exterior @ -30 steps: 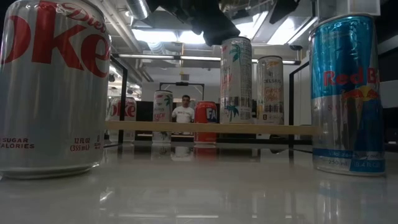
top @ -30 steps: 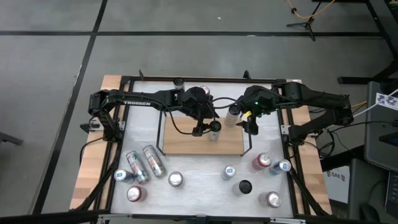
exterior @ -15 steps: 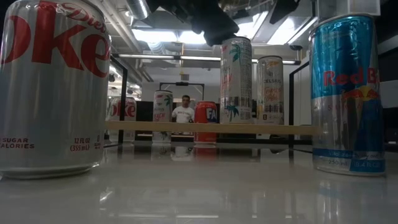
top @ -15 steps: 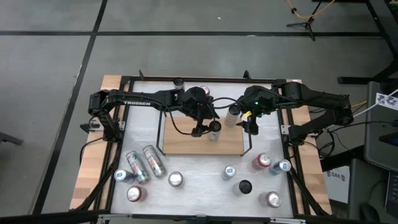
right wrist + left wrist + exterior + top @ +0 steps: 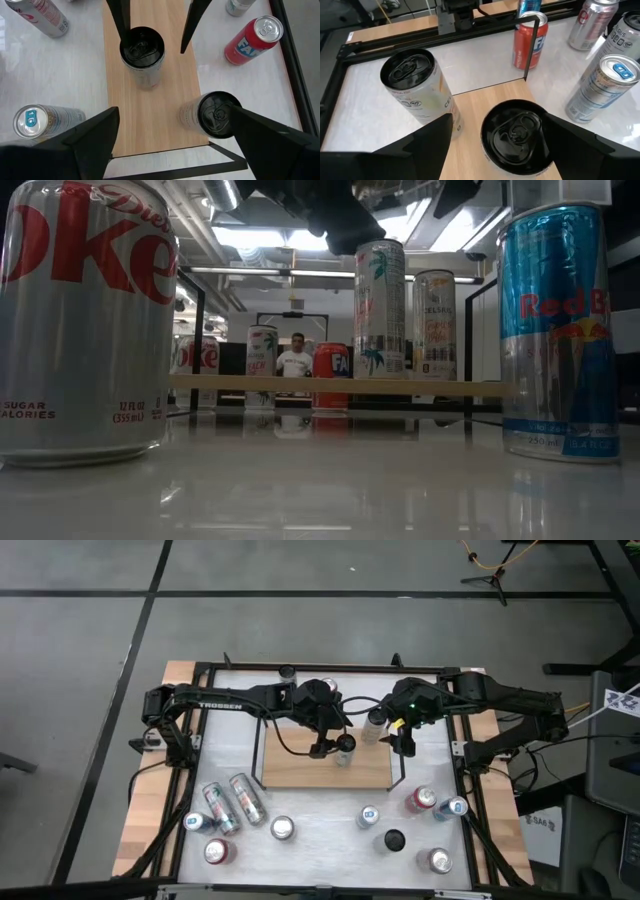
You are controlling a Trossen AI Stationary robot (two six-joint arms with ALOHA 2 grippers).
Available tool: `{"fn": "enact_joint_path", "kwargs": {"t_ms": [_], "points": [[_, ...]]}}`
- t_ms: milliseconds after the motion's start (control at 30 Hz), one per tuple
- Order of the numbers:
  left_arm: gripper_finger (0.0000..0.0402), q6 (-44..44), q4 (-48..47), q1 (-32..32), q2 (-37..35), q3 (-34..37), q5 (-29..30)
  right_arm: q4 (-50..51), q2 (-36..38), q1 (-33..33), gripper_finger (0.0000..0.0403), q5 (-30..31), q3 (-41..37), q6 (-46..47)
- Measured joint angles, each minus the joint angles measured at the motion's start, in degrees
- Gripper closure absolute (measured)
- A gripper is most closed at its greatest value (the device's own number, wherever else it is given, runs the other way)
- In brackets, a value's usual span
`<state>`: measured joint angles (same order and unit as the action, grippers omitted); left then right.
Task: Place canned beverage on shelf
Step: Put the top right white-pink soda can on the shelf
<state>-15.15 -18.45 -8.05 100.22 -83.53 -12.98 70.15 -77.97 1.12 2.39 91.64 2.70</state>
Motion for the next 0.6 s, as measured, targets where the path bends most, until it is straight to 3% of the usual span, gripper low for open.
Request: {"fn": "enact_joint_path", "kwargs": {"t_ms": [600], "points": [[0.0102,1.2,0.0,1.4,0.0,0.0,-2.8,0.0,0.0,0.0,0.0031,0.0,0.0,0.0]]}}
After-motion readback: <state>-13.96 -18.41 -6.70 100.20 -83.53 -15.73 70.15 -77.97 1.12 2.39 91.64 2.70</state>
